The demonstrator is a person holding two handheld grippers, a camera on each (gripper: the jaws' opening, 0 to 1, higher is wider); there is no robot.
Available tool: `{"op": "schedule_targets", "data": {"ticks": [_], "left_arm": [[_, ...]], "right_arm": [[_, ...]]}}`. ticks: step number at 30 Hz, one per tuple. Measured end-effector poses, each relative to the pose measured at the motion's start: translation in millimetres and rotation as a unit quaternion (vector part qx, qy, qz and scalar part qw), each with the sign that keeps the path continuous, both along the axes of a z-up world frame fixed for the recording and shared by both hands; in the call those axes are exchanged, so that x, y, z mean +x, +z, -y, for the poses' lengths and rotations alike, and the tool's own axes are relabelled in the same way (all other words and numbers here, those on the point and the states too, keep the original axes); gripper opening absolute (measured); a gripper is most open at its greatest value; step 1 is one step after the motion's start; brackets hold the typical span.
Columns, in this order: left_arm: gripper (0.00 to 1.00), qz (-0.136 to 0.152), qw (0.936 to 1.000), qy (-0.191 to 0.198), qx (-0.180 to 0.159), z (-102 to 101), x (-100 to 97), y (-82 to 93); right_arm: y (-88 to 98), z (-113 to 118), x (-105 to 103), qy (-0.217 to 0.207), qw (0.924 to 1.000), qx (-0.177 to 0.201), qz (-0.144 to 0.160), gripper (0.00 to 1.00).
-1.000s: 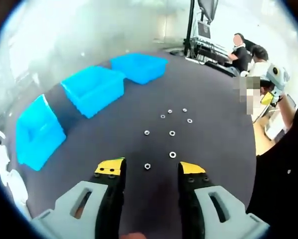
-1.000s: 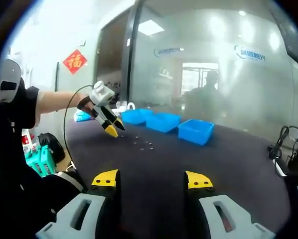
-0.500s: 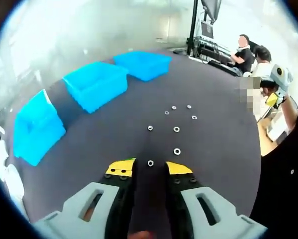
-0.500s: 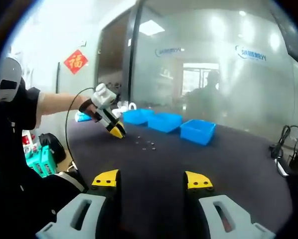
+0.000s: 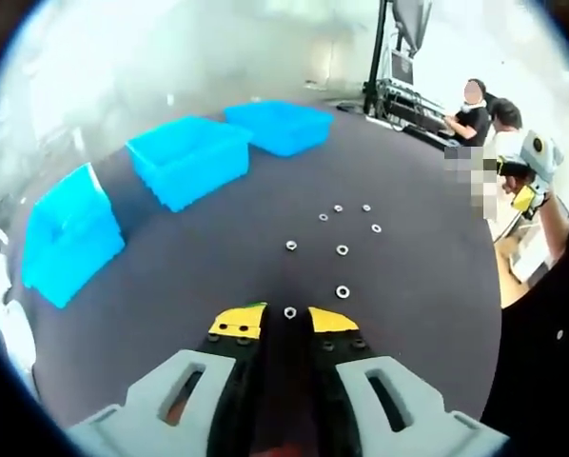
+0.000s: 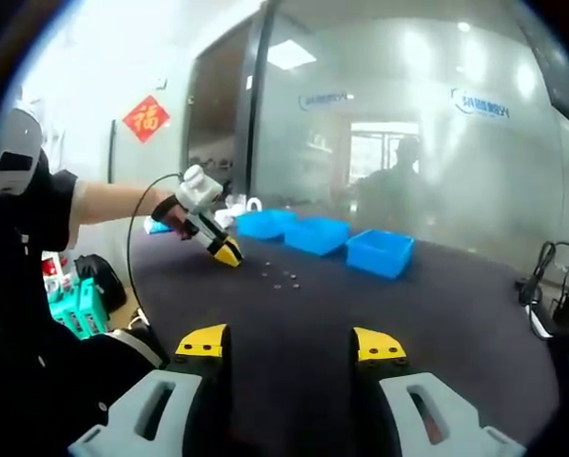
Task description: Sort the screws, nuts, and washers into the corresponding bins
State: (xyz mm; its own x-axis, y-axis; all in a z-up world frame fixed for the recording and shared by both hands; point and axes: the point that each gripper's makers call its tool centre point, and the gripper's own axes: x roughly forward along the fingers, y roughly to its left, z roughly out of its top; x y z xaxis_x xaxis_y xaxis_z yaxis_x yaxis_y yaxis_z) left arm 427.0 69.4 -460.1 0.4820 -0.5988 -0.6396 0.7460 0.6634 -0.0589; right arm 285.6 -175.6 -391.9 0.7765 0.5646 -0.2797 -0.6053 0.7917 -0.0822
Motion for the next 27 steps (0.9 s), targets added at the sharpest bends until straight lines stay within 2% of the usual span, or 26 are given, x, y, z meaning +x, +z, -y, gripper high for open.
{"op": "schedule_targets", "data": {"ticks": [4, 10, 17, 23, 27], "left_arm": [[0.07, 0.003, 1.0, 0.001, -0.004, 2, -1.9, -0.9], [0.06, 0.007, 0.9997, 0.007, -0.022, 3, -4.0, 0.0], [0.06, 0.018, 0.9962, 0.029, -0.08, 4, -7.9, 8.1], [0.06, 0.054, 0.9905, 0.056, -0.113, -4, -9.2, 24.8], [0.06, 0.11, 0.9834, 0.078, -0.121, -11, -8.0, 43.6]], "right_arm": [[0.4, -2, -1, 0.003, 1.0, -0.001, 0.0, 0.45], [0.8, -3, -3, 0.004, 1.0, 0.001, 0.0, 0.45], [4.2, -3, -4, 0.002, 1.0, 0.003, 0.003, 0.45], [7.0, -4, -4, 0.0, 1.0, 0.007, 0.006, 0.45], [9.9, -5, -3, -0.003, 0.9999, 0.009, 0.012, 0.45]]}}
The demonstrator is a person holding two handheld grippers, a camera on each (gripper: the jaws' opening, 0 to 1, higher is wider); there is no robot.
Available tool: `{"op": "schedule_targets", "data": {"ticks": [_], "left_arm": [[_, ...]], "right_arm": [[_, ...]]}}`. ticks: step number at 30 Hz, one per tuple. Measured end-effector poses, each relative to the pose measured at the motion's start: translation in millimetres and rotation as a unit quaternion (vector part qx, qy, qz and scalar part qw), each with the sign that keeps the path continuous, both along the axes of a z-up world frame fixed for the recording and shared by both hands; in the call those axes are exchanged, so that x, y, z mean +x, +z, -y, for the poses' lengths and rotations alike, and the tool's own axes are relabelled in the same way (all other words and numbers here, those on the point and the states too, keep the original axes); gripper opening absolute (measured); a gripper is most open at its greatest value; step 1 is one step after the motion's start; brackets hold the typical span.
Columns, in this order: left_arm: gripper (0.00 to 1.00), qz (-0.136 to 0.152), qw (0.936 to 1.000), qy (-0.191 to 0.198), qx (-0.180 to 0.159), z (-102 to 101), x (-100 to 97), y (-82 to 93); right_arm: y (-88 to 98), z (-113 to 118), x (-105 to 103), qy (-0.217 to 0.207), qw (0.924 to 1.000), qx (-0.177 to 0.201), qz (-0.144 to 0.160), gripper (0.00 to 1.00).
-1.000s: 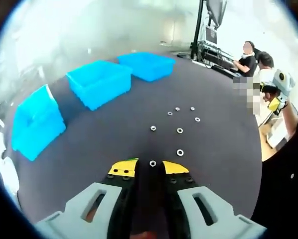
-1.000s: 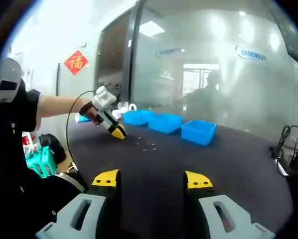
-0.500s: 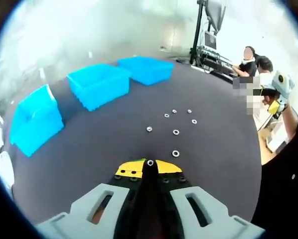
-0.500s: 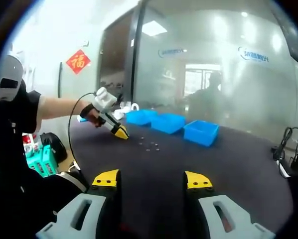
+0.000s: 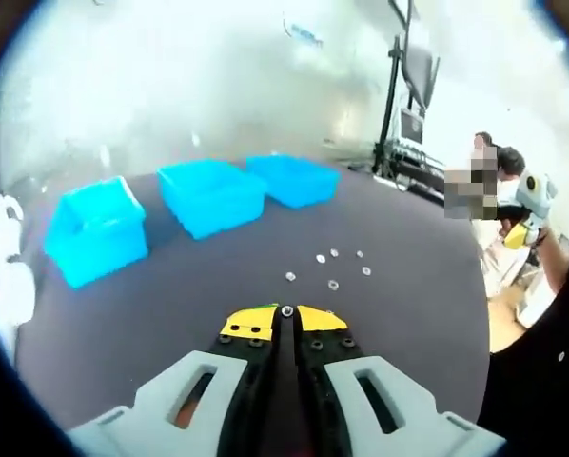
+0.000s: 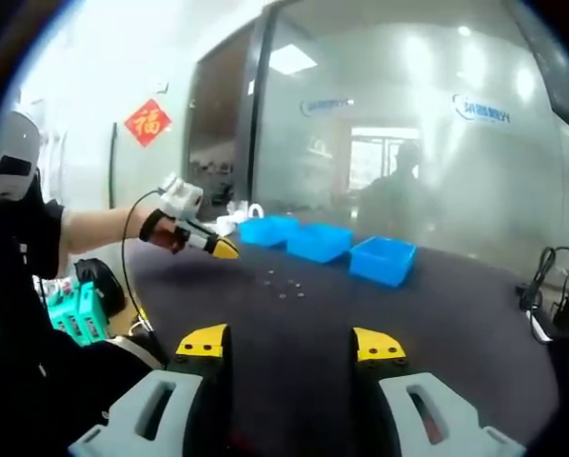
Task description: Sort the screws, nuts, and washers into the corresponding bins
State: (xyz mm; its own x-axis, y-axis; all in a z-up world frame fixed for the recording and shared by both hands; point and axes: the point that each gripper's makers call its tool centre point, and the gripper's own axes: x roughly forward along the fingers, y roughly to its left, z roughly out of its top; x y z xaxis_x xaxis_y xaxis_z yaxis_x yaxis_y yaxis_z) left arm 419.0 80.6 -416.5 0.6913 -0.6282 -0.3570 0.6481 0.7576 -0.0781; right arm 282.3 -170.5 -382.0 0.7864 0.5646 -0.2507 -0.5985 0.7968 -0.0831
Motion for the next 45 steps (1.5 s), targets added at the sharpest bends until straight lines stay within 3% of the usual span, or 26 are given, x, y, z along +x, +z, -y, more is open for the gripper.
{"op": "schedule_targets", "data": {"ticks": [8, 12, 20, 22, 24, 30, 32, 34, 36, 38, 40, 43, 45], "left_arm": [[0.06, 0.065, 0.9958, 0.043, -0.048, -8, -9.3, 29.3], [0.06, 0.102, 0.9856, 0.093, -0.098, -25, -9.9, 51.6], [0.06, 0.146, 0.9753, 0.133, -0.099, -52, -12.0, 67.9], [0.06, 0.165, 0.9675, 0.157, -0.111, -59, -7.3, 76.9], [0.06, 0.166, 0.9675, 0.155, -0.111, -60, -3.6, 79.1], [0.06, 0.177, 0.9623, 0.178, -0.104, -75, 30.6, 91.4], [0.06, 0.187, 0.962, 0.181, -0.082, -77, 40.3, 95.5], [0.06, 0.187, 0.9614, 0.186, -0.077, -77, 47.7, 98.6], [0.06, 0.188, 0.9603, 0.192, -0.073, -83, 68.4, 103.0], [0.06, 0.187, 0.959, 0.203, -0.067, -88, 70.0, 102.9], [0.06, 0.185, 0.958, 0.209, -0.064, -93, 83.8, 106.1], [0.06, 0.197, 0.9565, 0.211, -0.043, -101, 103.2, 108.2], [0.06, 0.183, 0.9558, 0.225, -0.048, -110, 115.1, 106.4]], "right_arm": [[6.3, -7, 3, -0.005, 0.9999, 0.013, 0.01, 0.45], [7.4, -11, 4, -0.006, 0.9997, 0.018, 0.013, 0.45], [12.4, -15, 6, -0.008, 0.9993, 0.03, 0.019, 0.45], [13.2, -17, 7, -0.008, 0.9992, 0.032, 0.02, 0.45], [13.8, -20, 7, -0.007, 0.9992, 0.034, 0.022, 0.45], [16.6, -26, 2, -0.004, 0.9988, 0.038, 0.029, 0.45], [16.4, -27, 1, -0.005, 0.9987, 0.04, 0.03, 0.45], [14.9, -27, 0, -0.004, 0.9988, 0.04, 0.028, 0.45], [13.1, -28, -2, -0.004, 0.9989, 0.039, 0.026, 0.45], [12.0, -27, -4, -0.004, 0.999, 0.037, 0.023, 0.45], [11.6, -26, -5, -0.004, 0.9991, 0.037, 0.022, 0.45], [12.3, -24, -7, -0.006, 0.999, 0.038, 0.02, 0.45], [13.8, -25, -10, -0.006, 0.9991, 0.037, 0.021, 0.44]]}}
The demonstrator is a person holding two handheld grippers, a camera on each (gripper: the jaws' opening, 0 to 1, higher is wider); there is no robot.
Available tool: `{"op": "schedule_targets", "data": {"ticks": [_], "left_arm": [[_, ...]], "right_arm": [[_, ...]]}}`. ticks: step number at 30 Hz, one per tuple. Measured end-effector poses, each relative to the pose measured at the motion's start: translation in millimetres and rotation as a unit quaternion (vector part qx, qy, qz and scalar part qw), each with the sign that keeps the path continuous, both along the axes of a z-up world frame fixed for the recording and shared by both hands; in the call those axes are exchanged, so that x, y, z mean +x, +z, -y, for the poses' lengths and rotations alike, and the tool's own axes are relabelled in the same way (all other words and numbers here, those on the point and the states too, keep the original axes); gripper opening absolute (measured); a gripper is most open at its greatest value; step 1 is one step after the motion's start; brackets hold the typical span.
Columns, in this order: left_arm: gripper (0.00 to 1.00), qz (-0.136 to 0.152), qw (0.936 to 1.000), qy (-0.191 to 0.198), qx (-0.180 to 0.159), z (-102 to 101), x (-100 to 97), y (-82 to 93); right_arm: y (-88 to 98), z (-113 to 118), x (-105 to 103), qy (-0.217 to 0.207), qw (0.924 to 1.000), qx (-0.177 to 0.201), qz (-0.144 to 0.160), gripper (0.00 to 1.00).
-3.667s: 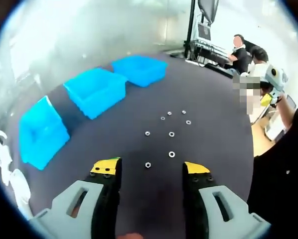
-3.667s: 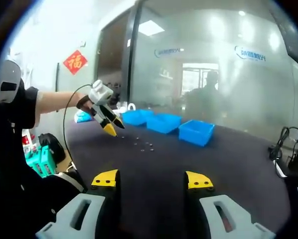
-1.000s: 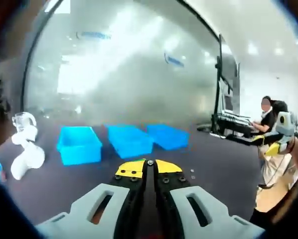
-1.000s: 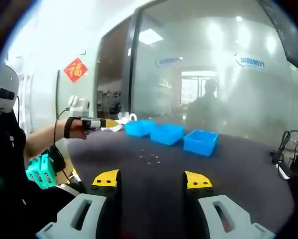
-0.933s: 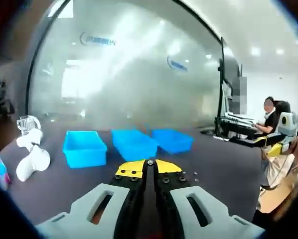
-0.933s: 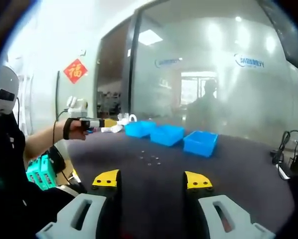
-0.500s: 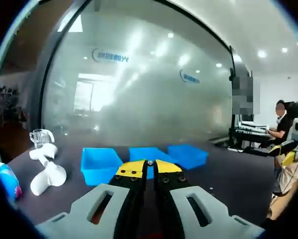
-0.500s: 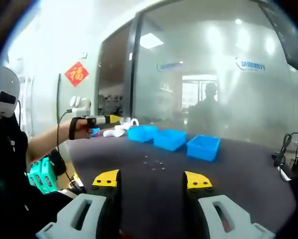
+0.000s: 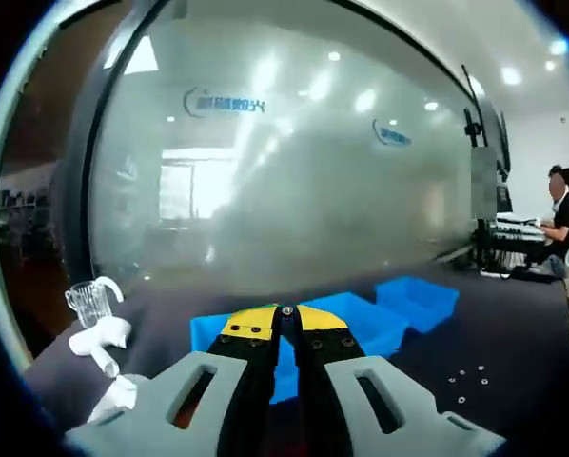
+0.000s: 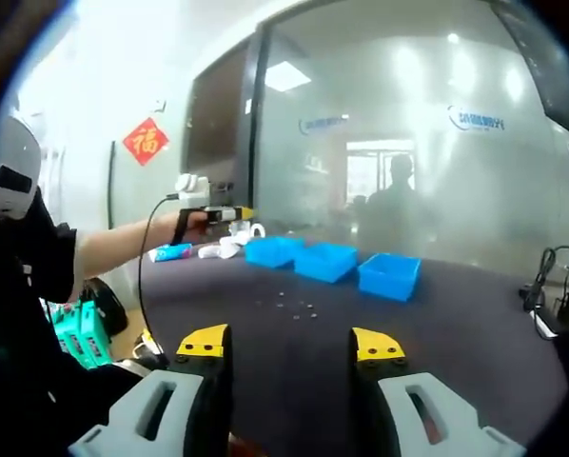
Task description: Sort the screws, nuts, and washers into the corresponding bins
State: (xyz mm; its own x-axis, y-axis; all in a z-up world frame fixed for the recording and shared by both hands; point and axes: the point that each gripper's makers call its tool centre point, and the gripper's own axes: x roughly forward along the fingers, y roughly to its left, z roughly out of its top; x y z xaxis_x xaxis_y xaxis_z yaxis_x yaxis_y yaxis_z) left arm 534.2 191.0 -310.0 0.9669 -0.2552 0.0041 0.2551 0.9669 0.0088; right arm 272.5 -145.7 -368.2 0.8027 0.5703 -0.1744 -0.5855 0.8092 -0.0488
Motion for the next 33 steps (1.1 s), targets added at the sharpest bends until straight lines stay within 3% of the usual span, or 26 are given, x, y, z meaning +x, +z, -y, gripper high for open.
{"op": "schedule_targets", "data": {"ticks": [7, 14, 17, 30, 33], "left_arm": [[0.06, -0.013, 0.9997, 0.012, -0.017, -12, 33.3, 5.3], [0.06, -0.028, 0.9991, 0.024, -0.022, -7, 53.2, -0.2], [0.06, -0.042, 0.9982, 0.027, -0.035, -3, 57.0, -4.9], [0.06, -0.048, 0.9985, 0.028, -0.005, 6, 60.3, -10.8], [0.11, -0.045, 0.9986, 0.028, -0.003, 3, 60.8, -9.7]], "right_arm": [[-3.2, -1, -4, 0.004, 1.0, -0.001, -0.006, 0.44], [-2.4, -4, -7, 0.008, 1.0, 0.001, -0.006, 0.44], [-1.6, -3, -8, 0.006, 1.0, 0.003, -0.007, 0.44], [-2.3, 0, -10, 0.003, 0.9999, 0.009, -0.011, 0.44], [-2.2, 0, -10, 0.002, 0.9999, 0.012, -0.011, 0.44]]}}
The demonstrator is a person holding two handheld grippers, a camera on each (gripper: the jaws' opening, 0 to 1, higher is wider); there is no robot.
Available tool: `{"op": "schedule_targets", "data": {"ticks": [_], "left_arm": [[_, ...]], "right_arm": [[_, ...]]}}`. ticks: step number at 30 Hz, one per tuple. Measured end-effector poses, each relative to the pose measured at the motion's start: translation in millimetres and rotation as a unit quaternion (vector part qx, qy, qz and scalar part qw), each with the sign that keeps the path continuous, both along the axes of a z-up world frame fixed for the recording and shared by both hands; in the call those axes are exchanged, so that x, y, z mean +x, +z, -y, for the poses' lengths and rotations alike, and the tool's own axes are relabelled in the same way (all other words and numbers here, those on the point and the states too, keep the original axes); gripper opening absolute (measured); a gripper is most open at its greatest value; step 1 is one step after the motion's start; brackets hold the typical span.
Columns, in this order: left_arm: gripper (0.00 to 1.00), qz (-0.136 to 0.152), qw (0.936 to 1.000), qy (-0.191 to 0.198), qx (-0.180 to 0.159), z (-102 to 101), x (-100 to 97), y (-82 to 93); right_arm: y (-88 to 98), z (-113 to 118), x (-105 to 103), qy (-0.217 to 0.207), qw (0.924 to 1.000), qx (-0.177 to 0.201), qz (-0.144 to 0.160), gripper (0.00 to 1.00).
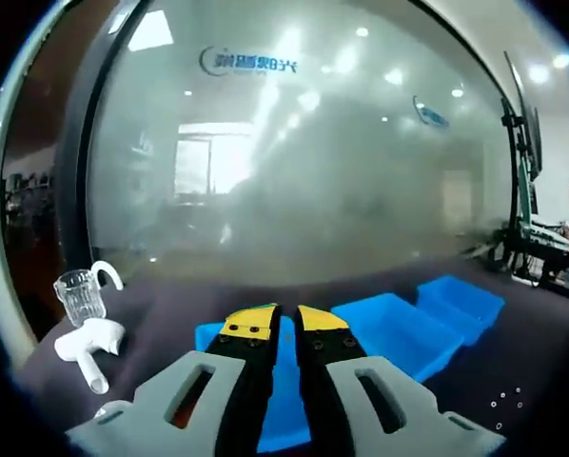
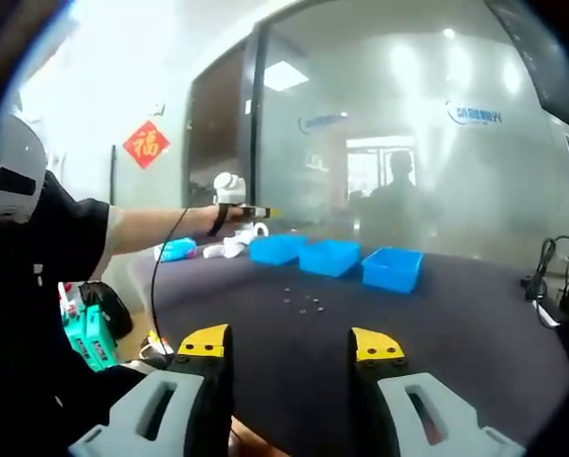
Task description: Sort the screws, nuts, and washers into the corresponding bins
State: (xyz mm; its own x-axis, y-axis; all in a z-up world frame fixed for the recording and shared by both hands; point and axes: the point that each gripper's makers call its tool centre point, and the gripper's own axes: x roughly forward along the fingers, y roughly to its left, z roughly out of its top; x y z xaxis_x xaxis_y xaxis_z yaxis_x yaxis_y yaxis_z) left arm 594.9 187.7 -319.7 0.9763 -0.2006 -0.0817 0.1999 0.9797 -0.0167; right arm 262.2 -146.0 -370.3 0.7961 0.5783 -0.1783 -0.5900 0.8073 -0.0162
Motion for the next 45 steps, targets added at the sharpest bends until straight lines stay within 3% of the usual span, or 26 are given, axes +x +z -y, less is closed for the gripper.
{"op": "schedule_targets", "data": {"ticks": [4, 12, 16, 20, 28, 34, 39, 45], "left_arm": [[0.29, -0.005, 0.9999, 0.001, -0.014, -1, -1.9, -1.1], [0.33, -0.008, 0.9999, -0.014, -0.003, 4, -18.5, -8.1], [0.34, -0.01, 0.9993, -0.037, -0.002, 12, -37.6, -17.7], [0.36, -0.019, 0.9956, -0.083, -0.04, 29, -63.8, -21.7], [0.4, 0.013, 0.9864, -0.161, -0.03, 63, -131.7, -6.6], [0.4, 0.036, 0.9819, -0.184, -0.024, 70, -178.3, -2.8], [0.4, 0.044, 0.9755, -0.215, 0.002, 64, -206.8, -9.1], [0.41, 0.029, 0.9688, -0.245, -0.016, 60, -242.8, -17.1]], "right_arm": [[-0.5, -2, 0, 0.004, 1.0, 0.004, -0.001, 0.44], [0.3, -2, -1, 0.004, 1.0, 0.003, 0.001, 0.43], [1.7, 0, -1, 0.002, 1.0, 0.005, 0.003, 0.43], [0.4, 2, -1, -0.001, 1.0, 0.002, 0.003, 0.43], [3.6, 6, 3, -0.008, 0.9999, 0.0, 0.008, 0.44], [7.9, 5, 4, -0.01, 0.9999, 0.0, 0.013, 0.44], [10.7, 8, 5, -0.013, 0.9998, -0.001, 0.016, 0.44], [9.1, 11, 6, -0.017, 0.9997, -0.003, 0.014, 0.44]]}}
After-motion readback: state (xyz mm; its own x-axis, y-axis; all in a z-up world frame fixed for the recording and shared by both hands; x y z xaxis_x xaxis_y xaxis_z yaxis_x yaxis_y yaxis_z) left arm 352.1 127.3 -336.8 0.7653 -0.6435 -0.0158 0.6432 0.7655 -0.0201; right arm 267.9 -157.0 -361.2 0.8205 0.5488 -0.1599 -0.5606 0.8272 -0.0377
